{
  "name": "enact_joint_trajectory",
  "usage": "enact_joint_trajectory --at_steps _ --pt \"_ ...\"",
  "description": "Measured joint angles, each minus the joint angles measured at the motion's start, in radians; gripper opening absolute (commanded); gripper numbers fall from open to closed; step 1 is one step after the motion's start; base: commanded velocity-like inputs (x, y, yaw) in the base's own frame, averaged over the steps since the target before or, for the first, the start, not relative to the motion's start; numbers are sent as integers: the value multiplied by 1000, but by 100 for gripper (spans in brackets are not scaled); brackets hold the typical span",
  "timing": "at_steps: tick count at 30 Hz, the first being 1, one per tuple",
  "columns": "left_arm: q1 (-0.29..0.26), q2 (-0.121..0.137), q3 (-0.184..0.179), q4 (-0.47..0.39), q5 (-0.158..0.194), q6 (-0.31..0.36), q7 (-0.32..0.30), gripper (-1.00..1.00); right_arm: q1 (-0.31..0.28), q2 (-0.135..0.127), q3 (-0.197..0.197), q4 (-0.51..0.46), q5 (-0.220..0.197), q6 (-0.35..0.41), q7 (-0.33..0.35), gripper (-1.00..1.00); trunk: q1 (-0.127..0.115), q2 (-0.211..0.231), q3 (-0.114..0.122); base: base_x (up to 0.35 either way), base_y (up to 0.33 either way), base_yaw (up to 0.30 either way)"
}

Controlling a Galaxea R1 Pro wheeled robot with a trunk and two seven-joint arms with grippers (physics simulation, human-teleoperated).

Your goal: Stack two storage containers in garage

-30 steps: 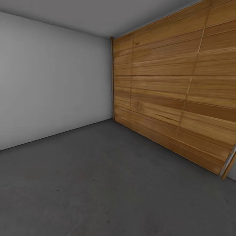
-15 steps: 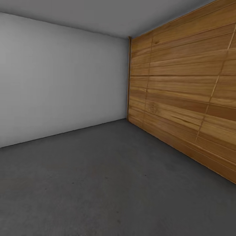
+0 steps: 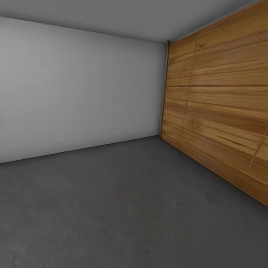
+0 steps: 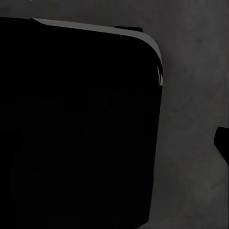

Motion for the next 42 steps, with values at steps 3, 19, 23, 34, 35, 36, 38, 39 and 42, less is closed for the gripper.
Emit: enact_joint_trajectory --at_steps 3,19,23,34,35,36,38,39,42 --pt "0 0 0 0 0 0 0 100 0 -1 -1 0 -1 0 0 100 0 0 0 0 0 300" --pt "0 0 0 0 0 0 0 100 0 4 0 0 -2 1 0 100 0 0 0 0 0 300" --pt "0 0 0 0 0 0 0 100 0 4 1 0 -2 1 0 100 0 0 0 0 0 300" --pt "0 0 0 0 0 0 0 100 0 3 3 0 1 1 0 100 0 0 0 0 0 300" --pt "0 0 0 0 0 0 0 100 0 3 4 0 2 0 0 100 0 0 0 0 0 300" --pt "0 0 0 0 0 0 0 100 0 3 4 0 3 0 0 100 0 0 0 0 0 300" --pt "0 0 0 0 0 0 0 100 0 2 4 0 3 0 0 100 0 0 0 0 0 300" --pt "0 0 0 0 0 0 0 100 0 2 4 0 4 0 0 100 0 0 0 0 0 300" --pt "0 0 0 0 0 0 0 100 0 2 4 0 4 0 0 100 0 0 0 0 0 300"
